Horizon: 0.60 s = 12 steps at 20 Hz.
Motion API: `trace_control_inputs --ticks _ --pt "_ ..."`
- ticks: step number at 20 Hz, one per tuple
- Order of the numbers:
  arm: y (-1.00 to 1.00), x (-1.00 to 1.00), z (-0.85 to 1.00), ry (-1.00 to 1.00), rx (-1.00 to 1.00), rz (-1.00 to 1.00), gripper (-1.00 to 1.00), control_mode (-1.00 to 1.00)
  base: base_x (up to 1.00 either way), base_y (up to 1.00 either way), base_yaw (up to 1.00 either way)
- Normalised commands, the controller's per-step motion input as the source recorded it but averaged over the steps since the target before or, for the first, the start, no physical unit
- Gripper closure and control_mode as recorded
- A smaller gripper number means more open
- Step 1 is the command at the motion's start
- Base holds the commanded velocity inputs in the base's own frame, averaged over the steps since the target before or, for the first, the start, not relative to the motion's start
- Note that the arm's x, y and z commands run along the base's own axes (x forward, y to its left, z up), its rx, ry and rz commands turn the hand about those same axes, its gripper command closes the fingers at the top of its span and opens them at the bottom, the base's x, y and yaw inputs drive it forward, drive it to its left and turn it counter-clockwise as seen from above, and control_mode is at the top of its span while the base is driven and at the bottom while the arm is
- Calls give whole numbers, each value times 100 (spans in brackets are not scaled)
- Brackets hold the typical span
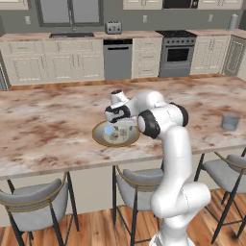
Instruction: There are four ice cubes in the ice bowl. Place two ice cubes in each glass of water.
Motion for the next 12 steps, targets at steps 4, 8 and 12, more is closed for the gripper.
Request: trace_control_inputs --ticks 4,8,12 --pt "3 1 -11 1 0 0 -100 -100 0 0 0" --pt "0 0 -17 3 0 0 -100 -100 0 0 0" --pt "1 -1 -23 4 0 0 -100 -100 0 0 0"
